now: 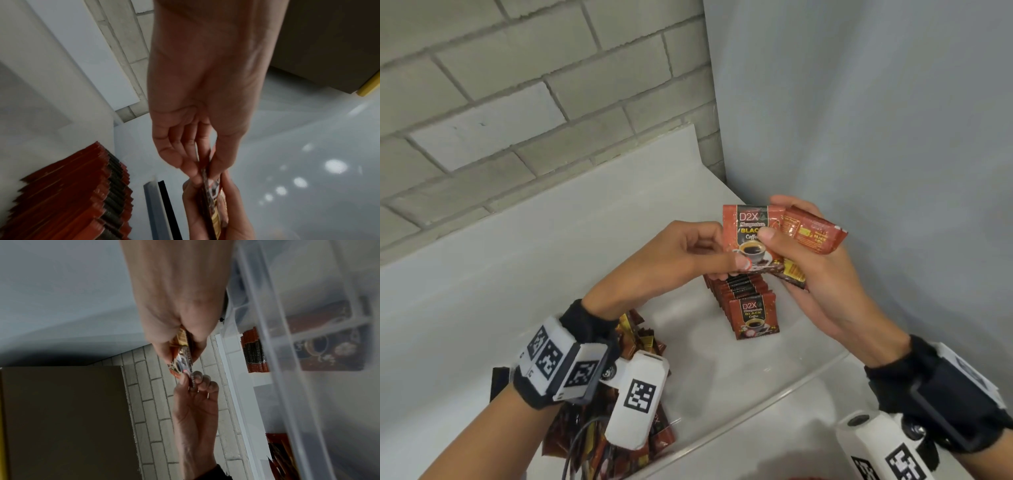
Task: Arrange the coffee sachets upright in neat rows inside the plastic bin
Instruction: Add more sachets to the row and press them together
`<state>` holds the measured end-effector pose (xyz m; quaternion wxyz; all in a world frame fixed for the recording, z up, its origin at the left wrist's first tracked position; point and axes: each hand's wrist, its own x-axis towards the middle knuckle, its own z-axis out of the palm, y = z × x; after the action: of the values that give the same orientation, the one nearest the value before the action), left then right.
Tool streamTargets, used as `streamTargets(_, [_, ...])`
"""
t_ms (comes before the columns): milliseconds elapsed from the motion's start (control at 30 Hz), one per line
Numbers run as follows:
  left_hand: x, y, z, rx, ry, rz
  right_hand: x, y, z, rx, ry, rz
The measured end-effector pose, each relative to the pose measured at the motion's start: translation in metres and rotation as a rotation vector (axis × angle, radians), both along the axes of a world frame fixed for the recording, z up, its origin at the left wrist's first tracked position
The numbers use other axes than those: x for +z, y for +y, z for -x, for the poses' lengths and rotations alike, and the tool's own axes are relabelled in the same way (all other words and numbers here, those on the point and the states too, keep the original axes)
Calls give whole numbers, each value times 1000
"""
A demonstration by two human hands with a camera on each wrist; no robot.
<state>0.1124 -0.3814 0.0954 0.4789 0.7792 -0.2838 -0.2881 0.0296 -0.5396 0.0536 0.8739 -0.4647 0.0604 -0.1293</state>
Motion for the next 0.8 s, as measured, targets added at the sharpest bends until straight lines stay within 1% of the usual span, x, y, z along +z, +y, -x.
streamTargets(67, [2, 2, -4, -31, -57, -54, -1, 0, -1, 18, 20, 29])
streamTargets(133, [8, 6, -9, -29, -81, -4, -3, 0, -1, 59, 33, 49])
streamTargets(200, [14, 9, -13, -44, -65, 52, -4, 1, -1, 104, 40, 73])
streamTargets(300, [20, 9, -14, -181, -103, 40, -4, 2, 0, 146, 39, 95])
streamTargets(400, [20, 8, -15, -286, -219, -13, -3, 2, 1, 166, 19, 85])
streamTargets(467, [17, 8, -15, -335, -253, -45, -3, 1, 0, 90, 6, 33])
streamTargets(533, [12, 7, -12, -386, -264, -86, -5, -3, -2, -53, 0, -40])
streamTargets(600, [1, 3, -8, -454, -320, -148, -6, -5, -3, -147, -6, -55])
streamTargets(700, [-24, -5, -3, -577, -508, -228, -5, -5, -1, -163, -19, -17])
streamTargets(800, [-49, -13, 3, -682, -681, -211, -3, -3, -1, -148, -24, -26])
